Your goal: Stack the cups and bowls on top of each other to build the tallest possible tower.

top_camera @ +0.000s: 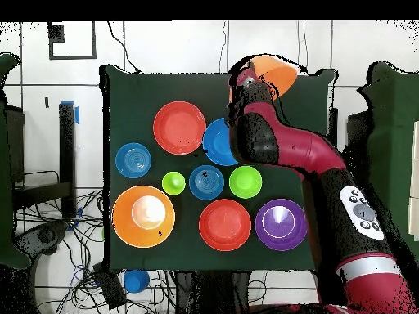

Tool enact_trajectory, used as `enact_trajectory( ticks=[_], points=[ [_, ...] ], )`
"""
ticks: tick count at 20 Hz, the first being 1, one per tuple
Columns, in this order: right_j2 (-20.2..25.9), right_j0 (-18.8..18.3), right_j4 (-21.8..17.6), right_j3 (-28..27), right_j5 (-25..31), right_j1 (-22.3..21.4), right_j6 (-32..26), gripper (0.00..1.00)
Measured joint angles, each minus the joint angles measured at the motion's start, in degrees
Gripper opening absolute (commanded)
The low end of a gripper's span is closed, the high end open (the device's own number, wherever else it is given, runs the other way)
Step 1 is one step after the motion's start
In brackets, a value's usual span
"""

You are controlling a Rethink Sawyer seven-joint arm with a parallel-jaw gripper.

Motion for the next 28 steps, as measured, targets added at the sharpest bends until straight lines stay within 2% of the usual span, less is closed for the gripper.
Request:
enact_trajectory(
  ticks=[11,19,23,28],
  points=[
    [-0.6,2.2,0.0,1.7,-11.7,1.0,0.0,0.0],
    [-1.7,6.2,2.3,2.8,-23.0,4.8,0.0,0.0],
    [-1.7,7.6,2.6,3.0,-30.7,8.4,0.0,0.0],
    [-1.7,7.8,2.6,3.4,-36.4,11.6,0.0,0.0]
  ],
)
